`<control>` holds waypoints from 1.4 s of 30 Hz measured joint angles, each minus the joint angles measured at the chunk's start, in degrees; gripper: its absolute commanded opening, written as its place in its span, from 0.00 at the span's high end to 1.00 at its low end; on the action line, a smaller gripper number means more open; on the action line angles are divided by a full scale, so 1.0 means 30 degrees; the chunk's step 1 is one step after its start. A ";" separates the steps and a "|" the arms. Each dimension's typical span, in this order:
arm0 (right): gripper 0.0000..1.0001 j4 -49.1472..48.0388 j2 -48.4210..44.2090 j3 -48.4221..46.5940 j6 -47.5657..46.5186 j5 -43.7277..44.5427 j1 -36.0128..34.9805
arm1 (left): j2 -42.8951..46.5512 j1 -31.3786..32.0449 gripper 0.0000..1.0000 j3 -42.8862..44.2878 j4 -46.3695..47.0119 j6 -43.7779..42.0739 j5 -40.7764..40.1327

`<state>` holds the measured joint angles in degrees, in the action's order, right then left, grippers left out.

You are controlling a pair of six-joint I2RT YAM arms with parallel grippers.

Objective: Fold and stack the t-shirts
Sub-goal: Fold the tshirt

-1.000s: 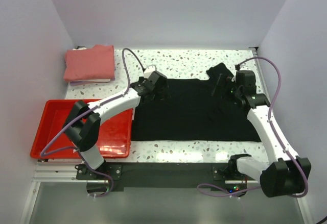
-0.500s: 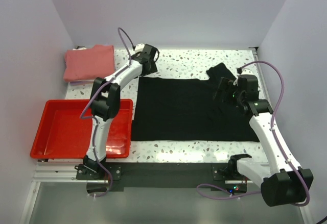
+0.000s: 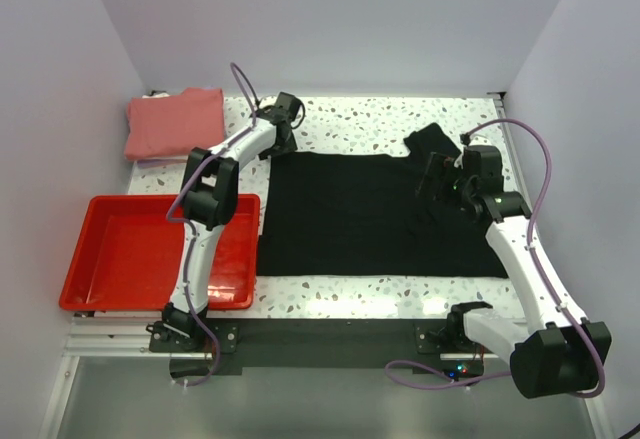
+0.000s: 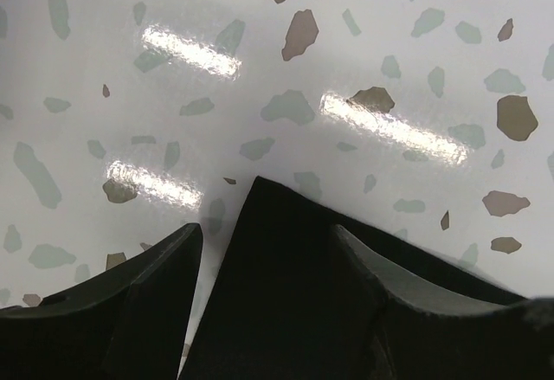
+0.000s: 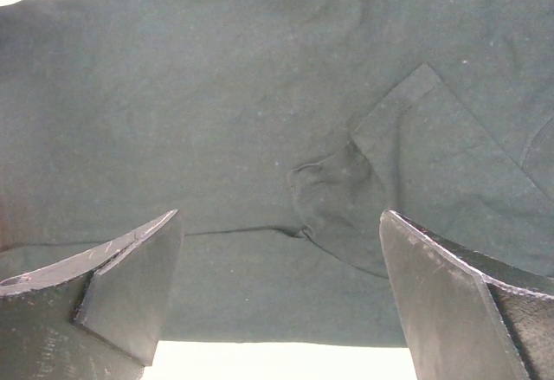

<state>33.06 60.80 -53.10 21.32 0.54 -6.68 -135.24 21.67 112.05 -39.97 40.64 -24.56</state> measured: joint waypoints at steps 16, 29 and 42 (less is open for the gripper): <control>0.01 0.0029 0.0182 0.0007 -0.0175 -0.0015 0.0000 | -0.0058 -0.0058 0.65 -0.0372 0.0933 0.0219 0.0692; 0.01 -0.0146 0.1005 -0.0015 -0.0270 0.0044 0.0000 | 0.0160 -0.0175 1.00 -0.0991 0.2055 0.0051 0.0998; 0.02 -0.0372 1.3362 -1.0280 0.0364 0.2659 0.0627 | 0.2120 -0.0306 1.00 -0.4816 0.5603 -0.0772 0.2215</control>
<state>31.94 100.88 -83.94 22.41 8.51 -4.80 -128.88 20.75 97.60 -23.16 38.33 -17.91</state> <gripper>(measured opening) 0.986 0.024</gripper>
